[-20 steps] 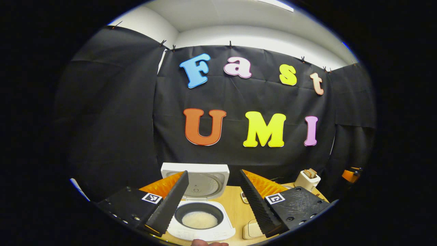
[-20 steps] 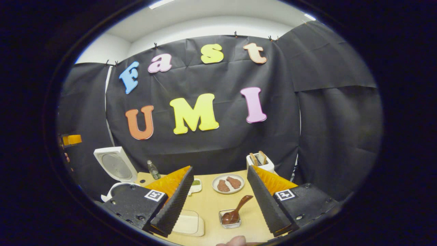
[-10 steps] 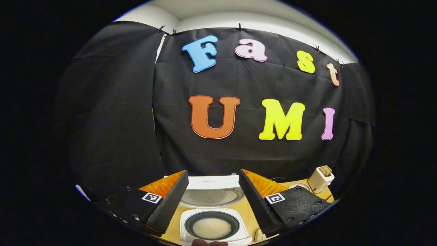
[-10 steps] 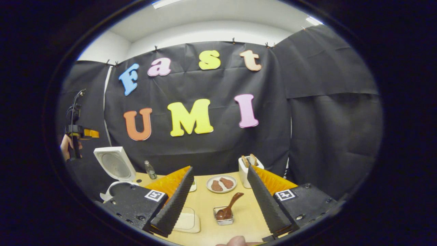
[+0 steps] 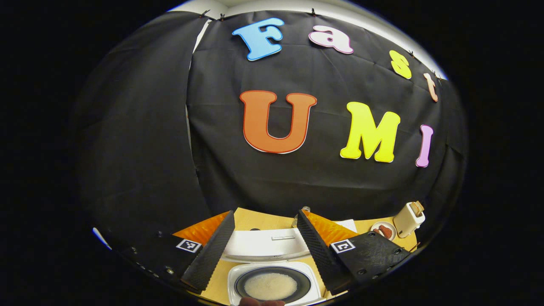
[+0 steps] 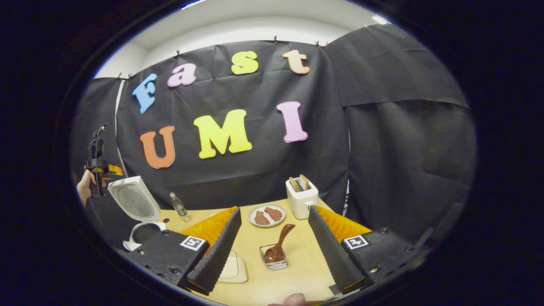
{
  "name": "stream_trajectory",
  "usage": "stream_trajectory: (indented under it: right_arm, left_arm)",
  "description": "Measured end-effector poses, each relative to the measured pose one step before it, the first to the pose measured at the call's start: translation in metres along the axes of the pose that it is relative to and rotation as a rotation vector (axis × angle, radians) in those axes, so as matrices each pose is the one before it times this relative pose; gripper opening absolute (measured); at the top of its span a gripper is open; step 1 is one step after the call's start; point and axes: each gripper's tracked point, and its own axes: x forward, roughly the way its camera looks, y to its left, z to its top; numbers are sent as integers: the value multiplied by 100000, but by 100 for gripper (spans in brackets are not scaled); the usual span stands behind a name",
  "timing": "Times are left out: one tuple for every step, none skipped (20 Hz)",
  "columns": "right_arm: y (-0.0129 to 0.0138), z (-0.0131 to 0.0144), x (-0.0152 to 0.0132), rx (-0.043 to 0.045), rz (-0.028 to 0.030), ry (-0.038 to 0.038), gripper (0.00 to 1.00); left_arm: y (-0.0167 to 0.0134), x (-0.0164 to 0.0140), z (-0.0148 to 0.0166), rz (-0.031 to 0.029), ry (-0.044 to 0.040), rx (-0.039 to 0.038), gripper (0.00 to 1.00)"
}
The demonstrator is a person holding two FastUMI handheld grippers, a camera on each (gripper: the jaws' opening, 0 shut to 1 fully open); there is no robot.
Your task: Close the left gripper, press the button to open the rice cooker; take a wooden spoon from the chopstick holder with the right hand, scoop a spoonful of rice and pour it into the rice cooker, then put the wooden spoon back into the chopstick holder.
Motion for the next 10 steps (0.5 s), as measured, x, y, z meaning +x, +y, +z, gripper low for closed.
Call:
stream_trajectory:
  right_arm:
    - [90,-115,147,3,-4,531,99]
    - [-14,23,194,1,-52,125,99]
    - [51,87,175,40,-68,20,99]
    - [211,-56,226,273,278,25,99]
    - [197,63,220,419,378,50,99]
    - [312,-108,227,329,692,295,99]
    - [268,-95,225,46,679,348,99]
    - [206,-70,267,-485,348,547,99]
    - [182,31,119,-863,340,-86,99]
    - [301,121,142,-620,727,-280,99]
  left_arm:
    - [31,560,-125,-51,1056,-1153,95]
    - [114,281,-262,-80,1115,-928,95]
    - [-75,269,-264,-444,1326,-776,95]
    - [-141,240,-300,-178,1540,-625,95]
    - [-72,-63,-188,311,1259,299,95]
    - [-1,67,-204,469,485,1002,97]
    - [-37,-259,-353,251,1216,1014,97]
    - [-61,-361,-351,217,753,1610,97]
    - [-88,-286,-453,134,736,2347,97]
    - [-144,-485,-272,-480,28,879,97]
